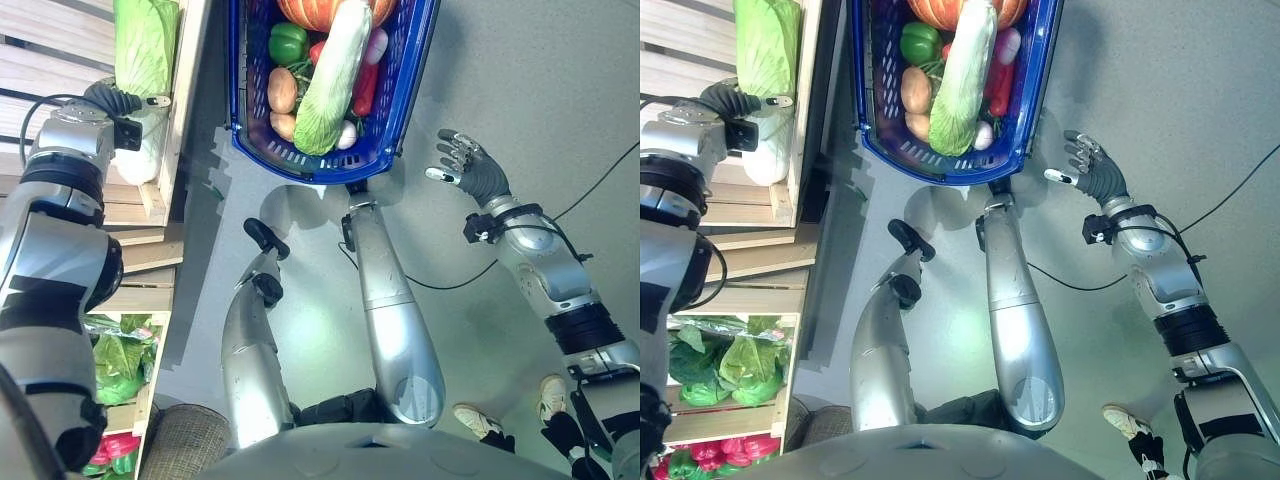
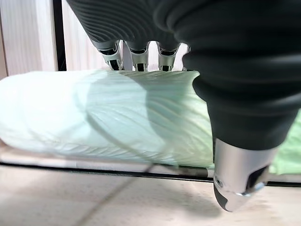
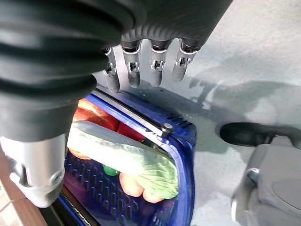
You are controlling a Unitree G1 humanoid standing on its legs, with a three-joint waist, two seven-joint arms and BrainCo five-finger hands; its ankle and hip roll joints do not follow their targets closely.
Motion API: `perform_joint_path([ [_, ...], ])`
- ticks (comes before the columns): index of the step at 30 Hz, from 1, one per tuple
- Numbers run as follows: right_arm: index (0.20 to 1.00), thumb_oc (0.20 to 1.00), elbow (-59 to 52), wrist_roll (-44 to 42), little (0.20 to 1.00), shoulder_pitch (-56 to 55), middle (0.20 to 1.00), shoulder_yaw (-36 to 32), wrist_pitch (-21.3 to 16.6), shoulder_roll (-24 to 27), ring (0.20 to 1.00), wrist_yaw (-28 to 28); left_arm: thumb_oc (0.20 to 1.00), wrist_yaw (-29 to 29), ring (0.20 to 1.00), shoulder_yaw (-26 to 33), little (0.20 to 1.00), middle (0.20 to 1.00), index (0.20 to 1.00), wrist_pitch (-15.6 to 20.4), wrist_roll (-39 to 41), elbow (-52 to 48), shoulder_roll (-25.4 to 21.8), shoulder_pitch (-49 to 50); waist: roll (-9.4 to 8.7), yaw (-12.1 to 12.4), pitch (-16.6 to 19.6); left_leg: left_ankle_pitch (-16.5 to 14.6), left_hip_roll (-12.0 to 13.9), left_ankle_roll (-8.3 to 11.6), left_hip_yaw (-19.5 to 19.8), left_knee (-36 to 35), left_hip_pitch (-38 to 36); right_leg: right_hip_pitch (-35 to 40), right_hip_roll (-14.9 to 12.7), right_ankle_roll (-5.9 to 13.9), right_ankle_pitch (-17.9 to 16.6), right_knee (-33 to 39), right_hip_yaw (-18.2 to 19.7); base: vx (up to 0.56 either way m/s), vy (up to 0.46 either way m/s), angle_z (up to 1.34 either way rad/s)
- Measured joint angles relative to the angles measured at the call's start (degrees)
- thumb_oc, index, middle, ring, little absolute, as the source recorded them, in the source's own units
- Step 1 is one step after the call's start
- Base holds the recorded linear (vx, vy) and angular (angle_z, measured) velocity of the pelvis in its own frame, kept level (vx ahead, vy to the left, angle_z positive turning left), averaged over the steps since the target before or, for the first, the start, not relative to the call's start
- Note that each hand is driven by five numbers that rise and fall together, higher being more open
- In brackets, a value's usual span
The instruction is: Pick up fruits and vegetables into the basket
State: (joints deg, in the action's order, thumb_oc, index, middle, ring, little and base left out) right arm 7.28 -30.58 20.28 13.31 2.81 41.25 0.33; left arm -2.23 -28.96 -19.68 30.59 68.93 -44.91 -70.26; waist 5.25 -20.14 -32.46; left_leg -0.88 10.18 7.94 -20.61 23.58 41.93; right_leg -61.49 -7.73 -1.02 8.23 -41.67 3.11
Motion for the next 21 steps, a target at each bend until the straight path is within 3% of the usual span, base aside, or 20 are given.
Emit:
perform_joint_path([
  [1, 1.0, 1.0, -0.32, 0.0, 1.0, -0.42, 1.0, -0.13, 0.07, 0.0, 1.0, 0.1, 1.0, -0.51, 1.0, 0.14, 1.0, 1.0, 1.0, 0.0, 2.37, -0.39, -0.65, 0.58, 0.0, -0.02, 0.0, -0.13, 0.0, -0.02, -0.11, 0.0, -0.28, 0.29, 0.0, -0.03, -0.03, 0.1, 0.05, -0.01, 0.033, -0.03],
  [2, 1.0, 1.0, -0.41, 0.0, 1.0, -0.58, 1.0, -0.14, 0.1, -0.07, 1.0, 0.18, 0.796, -0.6, 0.796, 0.28, 0.796, 0.796, 0.796, -0.02, 3.99, -0.61, -0.87, 0.93, 0.0, -0.03, 0.0, -0.2, 0.0, -0.01, -0.13, 0.01, -0.5, 0.5, -0.01, -0.03, -0.04, 0.18, 0.05, 0.0, 0.046, -0.03],
  [4, 1.0, 1.0, -0.86, 0.04, 1.0, -1.22, 1.0, -0.15, 0.11, -0.4, 1.0, 0.5, 0.2, -1.13, 0.2, 2.39, 0.2, 0.2, 0.2, 0.14, 8.71, -1.24, -1.3, 2.92, -0.01, -0.03, 0.01, -0.58, -0.02, -0.09, -0.21, -0.03, -1.67, 1.92, -0.08, 0.0, -0.03, 0.63, 0.03, 0.0, 0.043, -0.03],
  [11, 1.0, 1.0, -3.82, 0.52, 1.0, -2.77, 1.0, -1.22, -0.69, -2.06, 1.0, 1.15, 0.2, 0.29, 0.2, 10.51, 0.2, 0.2, 0.2, 7.69, 19.53, -9.76, -0.02, 12.78, -0.22, 0.4, 0.12, -0.95, -0.62, -0.74, 0.16, 0.19, -3.57, 4.72, -0.84, 0.67, -0.12, 1.02, -0.47, -0.02, 0.028, 0.06],
  [21, 1.0, 1.0, -10.72, 4.96, 1.0, -5.09, 1.0, -1.82, -6.05, -1.89, 1.0, 1.52, 0.2, 5.25, 0.2, 16.54, 0.2, 0.2, 0.2, 11.8, 18.74, -16.48, 6.8, 22.12, -0.24, 1.38, 0.14, -0.6, -1.34, -1.0, 0.67, -2.01, -11.38, 13.27, -1.72, 1.25, 0.23, 2.89, -1.94, -0.03, 0.029, 0.05],
])
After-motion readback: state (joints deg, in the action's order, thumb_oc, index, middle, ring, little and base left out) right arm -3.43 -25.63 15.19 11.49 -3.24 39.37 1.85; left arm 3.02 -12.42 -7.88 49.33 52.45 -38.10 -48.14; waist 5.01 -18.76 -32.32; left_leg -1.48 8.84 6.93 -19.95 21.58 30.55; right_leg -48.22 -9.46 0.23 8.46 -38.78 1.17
